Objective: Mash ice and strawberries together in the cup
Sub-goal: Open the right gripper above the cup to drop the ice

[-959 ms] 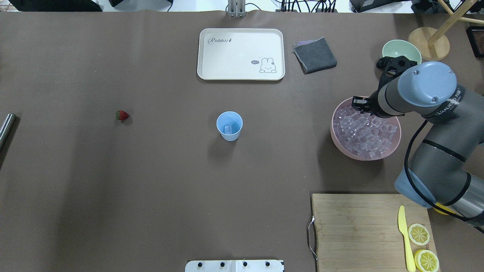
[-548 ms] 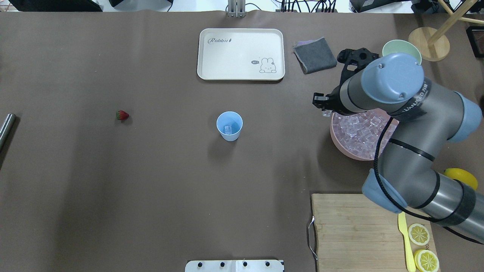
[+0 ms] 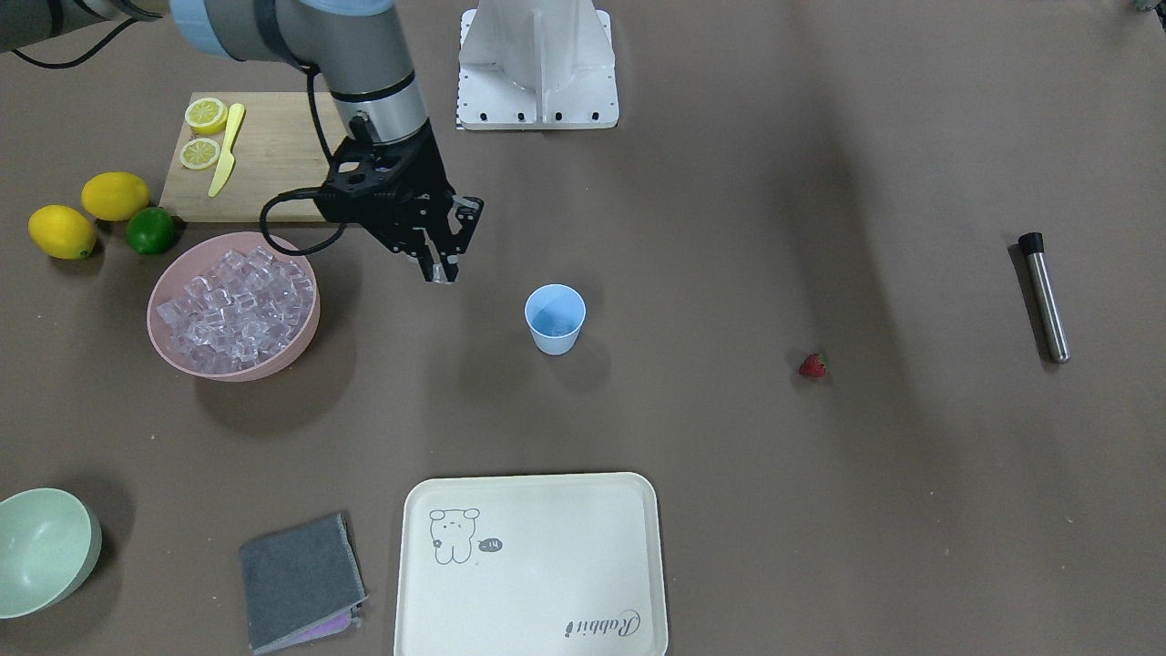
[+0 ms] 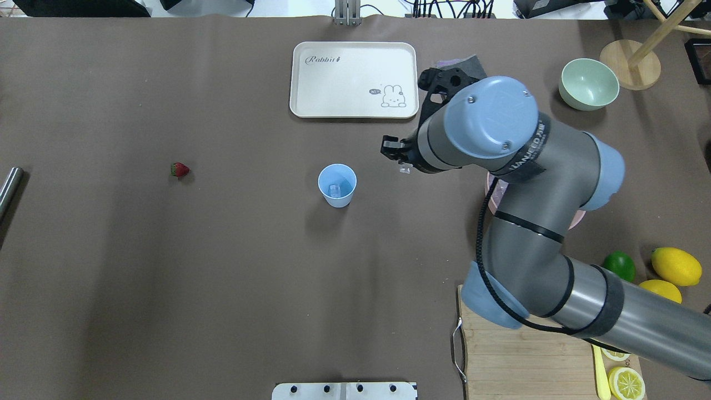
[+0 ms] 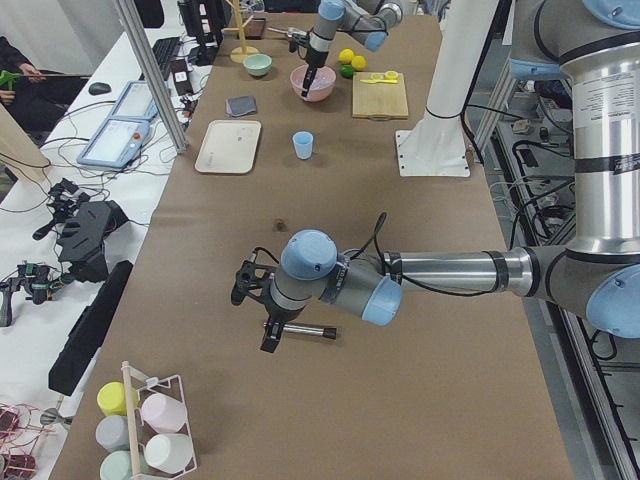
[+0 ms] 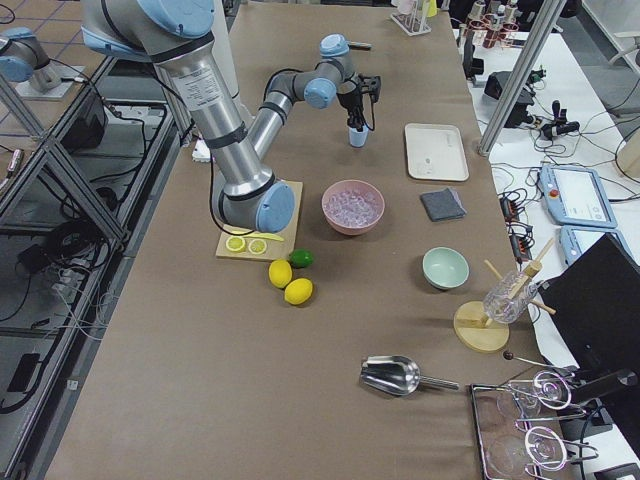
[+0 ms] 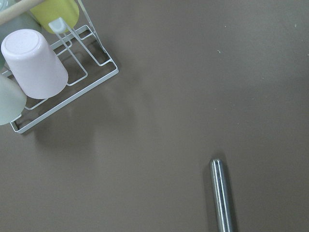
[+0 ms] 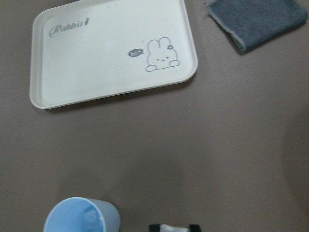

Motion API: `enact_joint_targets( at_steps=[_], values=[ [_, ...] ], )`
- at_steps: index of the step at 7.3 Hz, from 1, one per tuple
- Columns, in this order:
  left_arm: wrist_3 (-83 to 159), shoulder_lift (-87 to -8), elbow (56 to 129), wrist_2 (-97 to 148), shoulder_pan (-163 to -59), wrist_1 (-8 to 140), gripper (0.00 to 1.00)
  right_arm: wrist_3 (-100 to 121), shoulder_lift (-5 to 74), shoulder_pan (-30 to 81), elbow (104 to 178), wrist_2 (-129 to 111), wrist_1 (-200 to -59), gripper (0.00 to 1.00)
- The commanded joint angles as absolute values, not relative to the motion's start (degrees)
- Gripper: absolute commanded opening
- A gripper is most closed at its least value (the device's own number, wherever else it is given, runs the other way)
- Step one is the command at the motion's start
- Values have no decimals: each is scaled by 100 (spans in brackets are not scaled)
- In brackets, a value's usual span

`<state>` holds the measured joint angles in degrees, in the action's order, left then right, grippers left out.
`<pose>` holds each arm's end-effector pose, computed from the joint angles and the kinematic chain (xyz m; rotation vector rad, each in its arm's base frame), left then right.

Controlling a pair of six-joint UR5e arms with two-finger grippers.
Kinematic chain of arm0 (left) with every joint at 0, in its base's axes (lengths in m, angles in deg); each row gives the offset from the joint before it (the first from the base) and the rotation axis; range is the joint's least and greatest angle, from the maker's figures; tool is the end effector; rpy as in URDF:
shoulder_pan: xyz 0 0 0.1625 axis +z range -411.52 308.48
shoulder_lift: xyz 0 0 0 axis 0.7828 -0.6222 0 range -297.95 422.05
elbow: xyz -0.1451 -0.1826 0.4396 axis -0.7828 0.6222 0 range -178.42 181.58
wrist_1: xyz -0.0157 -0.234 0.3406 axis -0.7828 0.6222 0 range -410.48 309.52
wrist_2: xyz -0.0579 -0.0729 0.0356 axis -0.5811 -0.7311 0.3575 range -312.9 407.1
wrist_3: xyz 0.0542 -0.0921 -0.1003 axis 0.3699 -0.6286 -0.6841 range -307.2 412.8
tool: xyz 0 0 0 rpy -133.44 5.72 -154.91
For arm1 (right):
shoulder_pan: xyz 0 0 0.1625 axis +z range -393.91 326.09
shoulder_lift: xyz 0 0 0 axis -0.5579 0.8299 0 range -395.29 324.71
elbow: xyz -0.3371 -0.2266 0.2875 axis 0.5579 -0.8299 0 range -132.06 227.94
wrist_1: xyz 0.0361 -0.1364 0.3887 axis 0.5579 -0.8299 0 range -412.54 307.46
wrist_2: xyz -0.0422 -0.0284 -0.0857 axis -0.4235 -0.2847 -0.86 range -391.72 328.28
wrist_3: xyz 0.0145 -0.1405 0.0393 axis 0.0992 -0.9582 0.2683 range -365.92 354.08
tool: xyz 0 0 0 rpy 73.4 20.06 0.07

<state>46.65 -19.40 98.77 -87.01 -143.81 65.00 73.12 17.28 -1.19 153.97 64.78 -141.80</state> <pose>-0.0493 -0.4497 0.7192 0.3736 0.7703 0.0239 -0.5359 -0.4831 0.2475 0.2551 -0.9199 0.2969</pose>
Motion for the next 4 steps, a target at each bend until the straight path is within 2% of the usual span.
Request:
enact_joint_targets(
  at_steps=[1,4],
  values=[
    [4656,-1942,9870,-8693,-14381,6501,99,7607,964,-445,14588,5971,-14123,17],
    [4656,-1942,9853,-8711,-14381,6492,99,8091,725,-648,13900,5531,-13631,18]
  ],
)
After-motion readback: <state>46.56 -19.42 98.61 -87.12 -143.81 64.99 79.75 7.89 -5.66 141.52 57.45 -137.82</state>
